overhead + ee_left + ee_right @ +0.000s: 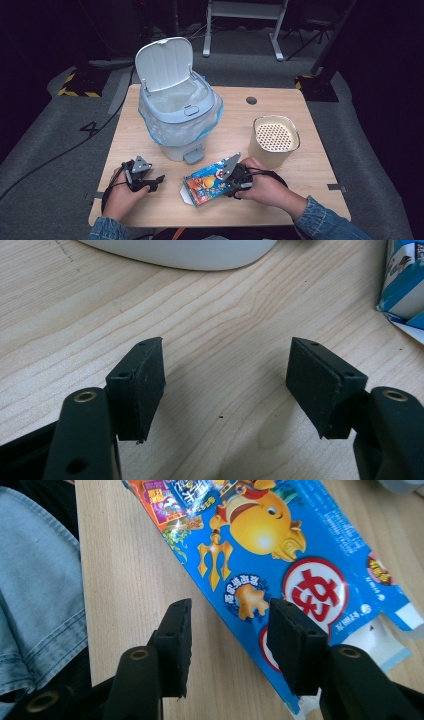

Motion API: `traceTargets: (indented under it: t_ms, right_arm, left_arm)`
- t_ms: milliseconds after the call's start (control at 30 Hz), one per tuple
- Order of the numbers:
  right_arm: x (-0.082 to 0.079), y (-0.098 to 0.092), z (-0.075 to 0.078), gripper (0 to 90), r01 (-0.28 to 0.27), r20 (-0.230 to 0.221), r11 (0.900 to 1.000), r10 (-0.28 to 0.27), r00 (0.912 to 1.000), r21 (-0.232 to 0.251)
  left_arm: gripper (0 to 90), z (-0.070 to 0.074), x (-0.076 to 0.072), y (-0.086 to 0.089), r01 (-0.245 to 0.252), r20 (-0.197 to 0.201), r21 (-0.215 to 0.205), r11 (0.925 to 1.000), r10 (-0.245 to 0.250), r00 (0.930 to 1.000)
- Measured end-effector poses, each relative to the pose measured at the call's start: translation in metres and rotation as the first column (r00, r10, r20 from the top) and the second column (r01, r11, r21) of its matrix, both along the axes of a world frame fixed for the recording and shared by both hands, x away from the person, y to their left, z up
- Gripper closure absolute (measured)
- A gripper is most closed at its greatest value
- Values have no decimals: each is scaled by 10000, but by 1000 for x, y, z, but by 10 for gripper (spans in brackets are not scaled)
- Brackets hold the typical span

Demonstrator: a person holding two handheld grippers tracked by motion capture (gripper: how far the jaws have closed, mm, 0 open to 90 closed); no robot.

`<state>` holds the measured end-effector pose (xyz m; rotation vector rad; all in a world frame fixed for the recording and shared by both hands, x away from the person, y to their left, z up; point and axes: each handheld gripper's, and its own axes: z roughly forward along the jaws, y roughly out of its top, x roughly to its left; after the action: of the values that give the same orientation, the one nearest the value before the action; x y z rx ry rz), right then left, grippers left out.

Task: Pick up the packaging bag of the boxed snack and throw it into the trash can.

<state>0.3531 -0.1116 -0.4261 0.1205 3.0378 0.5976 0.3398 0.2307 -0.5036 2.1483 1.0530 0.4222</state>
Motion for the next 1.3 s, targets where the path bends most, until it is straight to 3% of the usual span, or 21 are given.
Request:
traceTargets:
  t_ms: [167, 367, 533, 667, 967, 1033, 1200, 1300]
  right_arm:
    - [0, 9, -8, 565, -299, 57, 9974, 303, 9995, -663]
    - [-3, 17, -12, 651, -864, 725, 9874, 966, 9927, -1325]
    - [-8, 18, -10, 830, -1544, 1038, 9789, 1688, 9802, -1340]
    - [-12, 16, -6, 868, -1716, 1225, 9771, 1869, 9747, -1256]
    - [-14, 0, 19, 897, -1699, 1732, 9854, 1663, 9708, 63]
    - [-14, -5, 26, 898, -1568, 1715, 9865, 1465, 9742, 479]
    - [-10, -20, 43, 899, -1086, 1505, 9757, 804, 9853, 1901]
    - [-6, -29, 50, 899, -851, 1290, 9593, 516, 9903, 2694]
  left_arm:
    - [322, 0, 0, 0, -1, -8, -16, 10000, 1, 10000]
    - [323, 0, 0, 0, -3, 1, -2, 10000, 3, 10000]
    - [322, 0, 0, 0, 5, -4, -11, 10000, -5, 10000]
    - [323, 0, 0, 0, -1, 1, -1, 10000, 1, 10000]
    - [322, 0, 0, 0, 5, -4, -4, 10000, -5, 10000]
    - [322, 0, 0, 0, 5, -3, -5, 10000, -5, 10000]
    - [322, 0, 0, 0, 5, -14, -15, 10000, -5, 10000]
    - [322, 0, 0, 0, 4, -6, -8, 10000, -4, 10000]
